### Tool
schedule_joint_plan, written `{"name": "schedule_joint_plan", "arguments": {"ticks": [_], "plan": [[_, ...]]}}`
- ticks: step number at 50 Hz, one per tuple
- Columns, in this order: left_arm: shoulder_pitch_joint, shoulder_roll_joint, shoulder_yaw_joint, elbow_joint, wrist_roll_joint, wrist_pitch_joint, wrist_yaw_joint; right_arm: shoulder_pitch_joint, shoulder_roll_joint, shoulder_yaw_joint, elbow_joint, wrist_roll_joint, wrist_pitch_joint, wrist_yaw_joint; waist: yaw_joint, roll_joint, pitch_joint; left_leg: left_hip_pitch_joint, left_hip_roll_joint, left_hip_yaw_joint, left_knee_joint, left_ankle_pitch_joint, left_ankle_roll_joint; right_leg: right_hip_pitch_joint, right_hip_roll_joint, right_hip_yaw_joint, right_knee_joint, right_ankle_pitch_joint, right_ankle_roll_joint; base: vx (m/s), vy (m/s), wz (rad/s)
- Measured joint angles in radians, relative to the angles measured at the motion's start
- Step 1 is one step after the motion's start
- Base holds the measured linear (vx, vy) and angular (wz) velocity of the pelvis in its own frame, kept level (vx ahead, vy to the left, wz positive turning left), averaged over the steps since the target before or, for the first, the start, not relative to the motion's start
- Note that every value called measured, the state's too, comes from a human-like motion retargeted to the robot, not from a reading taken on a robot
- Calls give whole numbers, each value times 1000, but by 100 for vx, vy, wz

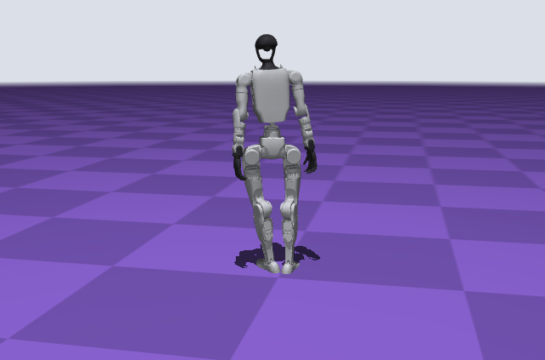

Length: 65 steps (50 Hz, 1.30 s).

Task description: Upper body actions

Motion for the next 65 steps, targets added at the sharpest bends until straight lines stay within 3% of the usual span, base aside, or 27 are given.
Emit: {"name": "schedule_joint_plan", "arguments": {"ticks": [4, 35, 52, 65], "plan": [[19, -1, -9, 18, 31, 17, -32, -16, 0, -1, 8, 2, 15, 1, -27, 7, -47, -17, -4, -32, -3, -9, 2, -14, -1, 16, 2, -10, -2, 6, -1, 37], [-19, -11, -18, -13, 4, 17, -36, -13, 22, 30, 17, 5, 35, 28, -33, 14, -19, -33, 9, -70, 0, -45, 24, -4, 7, -29, -10, 7, -42, -1, -1, 4], [5, 5, -7, 7, 4, 19, -23, -11, 27, 43, 9, 6, 37, 45, -70, 15, -31, -19, 50, -10, 32, -96, 11, -19, 21, 37, 4, 17, -68, -1, -2, -14], [-20, 9, -3, -33, -7, 11, -26, -26, 18, 41, 13, -3, 43, 49, -80, -26, -14, -93, 113, 5, 235, -130, -38, -52, -15, 133, 10, 47, -77, -5, -2, -23]]}}
